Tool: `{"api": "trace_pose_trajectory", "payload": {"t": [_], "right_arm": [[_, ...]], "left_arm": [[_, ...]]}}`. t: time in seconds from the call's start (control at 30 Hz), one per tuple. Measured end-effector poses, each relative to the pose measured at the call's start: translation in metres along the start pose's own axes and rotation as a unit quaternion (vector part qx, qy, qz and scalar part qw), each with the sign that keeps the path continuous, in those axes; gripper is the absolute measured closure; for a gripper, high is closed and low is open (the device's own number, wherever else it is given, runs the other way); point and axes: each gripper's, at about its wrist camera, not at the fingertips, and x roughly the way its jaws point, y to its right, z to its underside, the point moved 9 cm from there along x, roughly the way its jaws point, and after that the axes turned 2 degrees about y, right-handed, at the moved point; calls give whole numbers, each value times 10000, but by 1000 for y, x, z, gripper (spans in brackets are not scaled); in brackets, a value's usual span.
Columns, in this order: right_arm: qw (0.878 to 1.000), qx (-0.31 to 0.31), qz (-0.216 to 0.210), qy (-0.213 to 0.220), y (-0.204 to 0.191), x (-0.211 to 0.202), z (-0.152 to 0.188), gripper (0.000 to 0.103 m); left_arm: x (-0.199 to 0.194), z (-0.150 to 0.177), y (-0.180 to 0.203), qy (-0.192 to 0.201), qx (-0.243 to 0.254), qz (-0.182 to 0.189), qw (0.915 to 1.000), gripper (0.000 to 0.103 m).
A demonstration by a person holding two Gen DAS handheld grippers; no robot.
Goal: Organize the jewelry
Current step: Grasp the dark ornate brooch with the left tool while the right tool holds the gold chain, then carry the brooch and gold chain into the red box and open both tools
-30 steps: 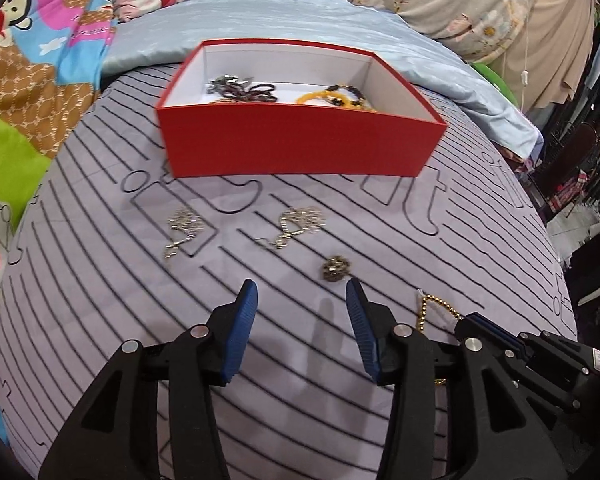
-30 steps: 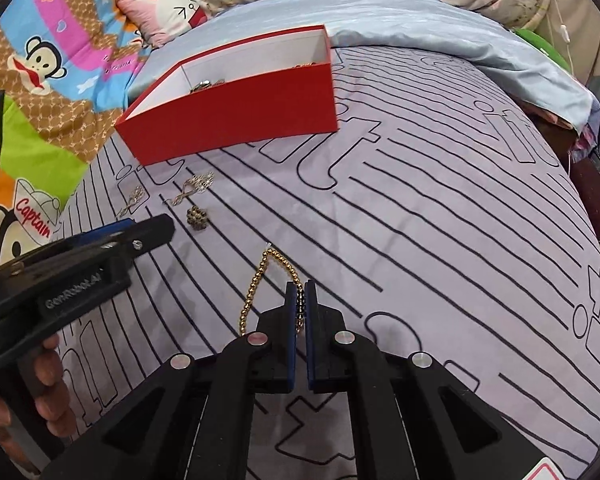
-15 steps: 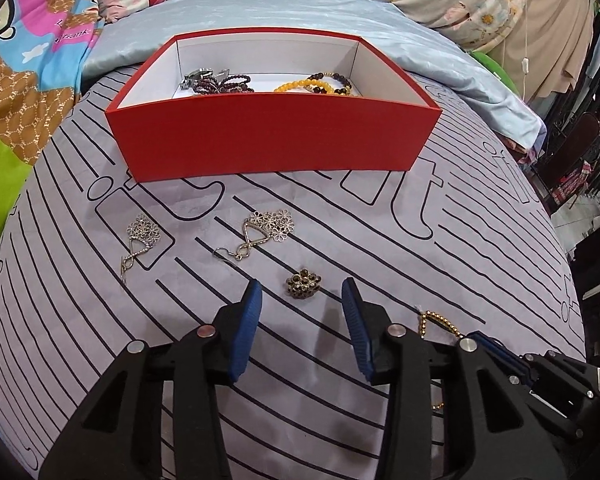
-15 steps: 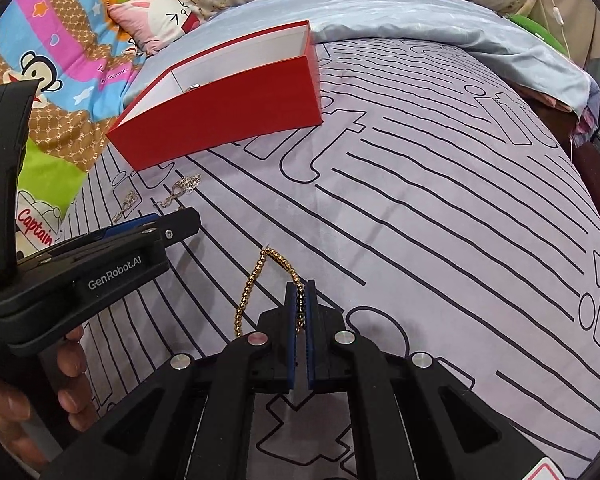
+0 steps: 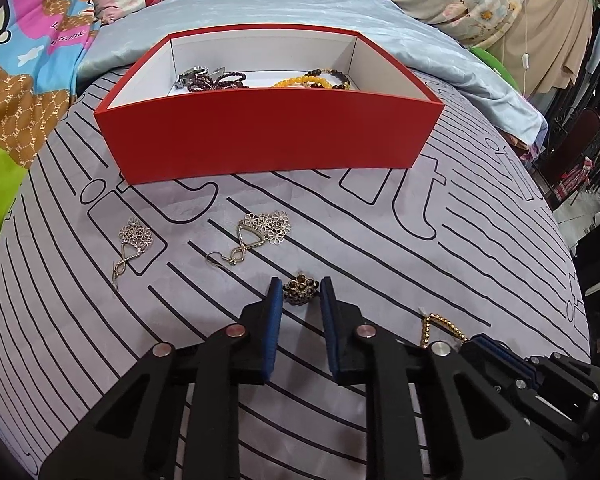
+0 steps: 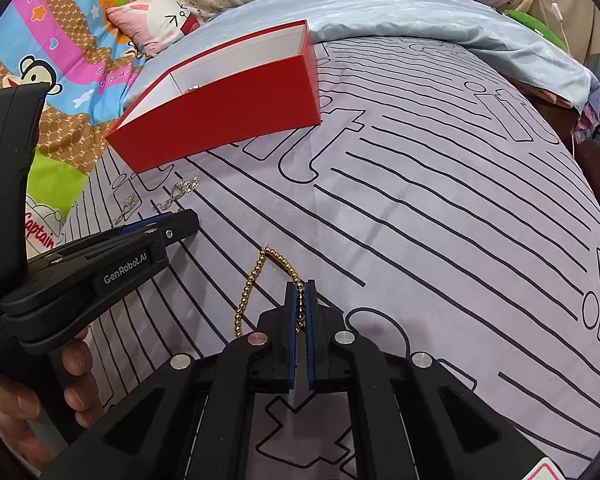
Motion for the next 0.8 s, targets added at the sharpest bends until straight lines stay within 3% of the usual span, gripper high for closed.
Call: {"api": "trace_pose_trajectory", "payload": {"t": [0.43,0.8], "right_arm": [[9998,22,-133,142,-7,-12,-8,100],[9975,-156,-252,649,-24,-43,-45,100]], "left_arm": [[-11,-4,0,86,33,101,9999,85],[-49,-24,-18,404,-112,88,9991,85]]}}
